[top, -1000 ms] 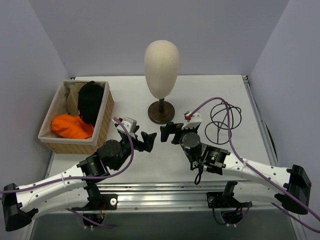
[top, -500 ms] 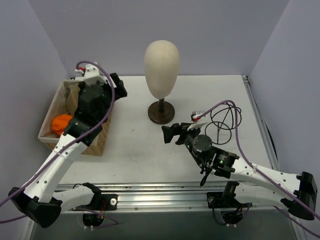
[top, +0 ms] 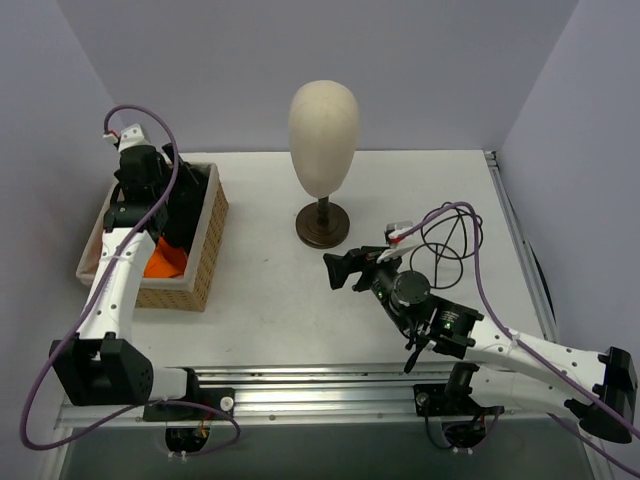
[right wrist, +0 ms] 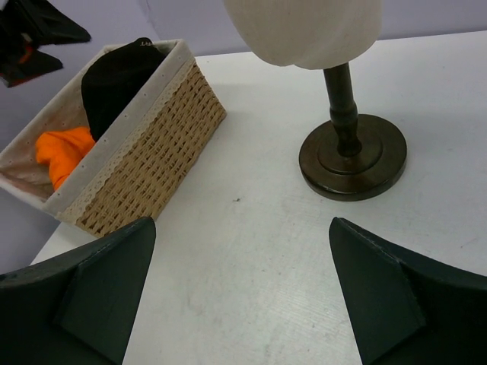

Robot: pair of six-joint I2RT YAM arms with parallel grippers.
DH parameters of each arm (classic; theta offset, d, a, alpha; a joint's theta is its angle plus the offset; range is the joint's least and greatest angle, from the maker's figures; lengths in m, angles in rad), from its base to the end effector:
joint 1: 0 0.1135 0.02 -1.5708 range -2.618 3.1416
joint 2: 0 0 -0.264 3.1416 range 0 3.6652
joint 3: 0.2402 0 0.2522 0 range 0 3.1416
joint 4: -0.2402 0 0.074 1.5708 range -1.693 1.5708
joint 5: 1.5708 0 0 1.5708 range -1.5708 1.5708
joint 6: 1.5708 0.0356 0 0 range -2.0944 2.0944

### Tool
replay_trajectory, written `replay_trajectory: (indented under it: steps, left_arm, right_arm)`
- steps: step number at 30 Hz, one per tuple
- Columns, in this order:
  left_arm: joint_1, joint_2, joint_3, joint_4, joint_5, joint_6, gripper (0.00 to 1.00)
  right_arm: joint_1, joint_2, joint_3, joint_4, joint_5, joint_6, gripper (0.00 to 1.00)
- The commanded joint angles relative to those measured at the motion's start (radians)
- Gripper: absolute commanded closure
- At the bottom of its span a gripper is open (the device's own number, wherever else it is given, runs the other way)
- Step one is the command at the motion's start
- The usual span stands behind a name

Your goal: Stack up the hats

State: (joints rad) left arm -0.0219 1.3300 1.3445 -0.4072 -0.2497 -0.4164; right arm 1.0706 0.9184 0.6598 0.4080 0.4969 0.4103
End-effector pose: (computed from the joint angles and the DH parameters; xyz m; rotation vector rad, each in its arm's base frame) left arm 0.3015 0.0022 0.3919 -0.5408 1.8745 -0.0443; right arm 0.1185 0.1814 0.3343 -0.0651 1.4959 0.8567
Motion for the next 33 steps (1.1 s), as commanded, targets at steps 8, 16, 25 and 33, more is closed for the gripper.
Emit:
replay_trajectory:
  steps: [8,16,25,33]
  left_arm:
    - [0.083,0.126,0.012,-0.028,0.099,-0.019,0.2]
    - [0.092,0.167,0.025,-0.047,0.112,-0.019,0.31]
    - [0.092,0.126,0.033,-0.028,0.15,-0.005,0.75]
    - [0.091,0.026,0.114,-0.041,0.194,0.008,0.98]
  right_arm:
    - [0.008,-0.02,0.008,0.032,-0.004,-0.015,0.06]
    - [0.008,-0.003,0.014,0.026,0.009,-0.016,0.06]
    - [0.008,0.005,0.018,0.02,0.014,-0.019,0.06]
    - [0.008,-0.003,0.026,0.009,0.031,-0.045,0.06]
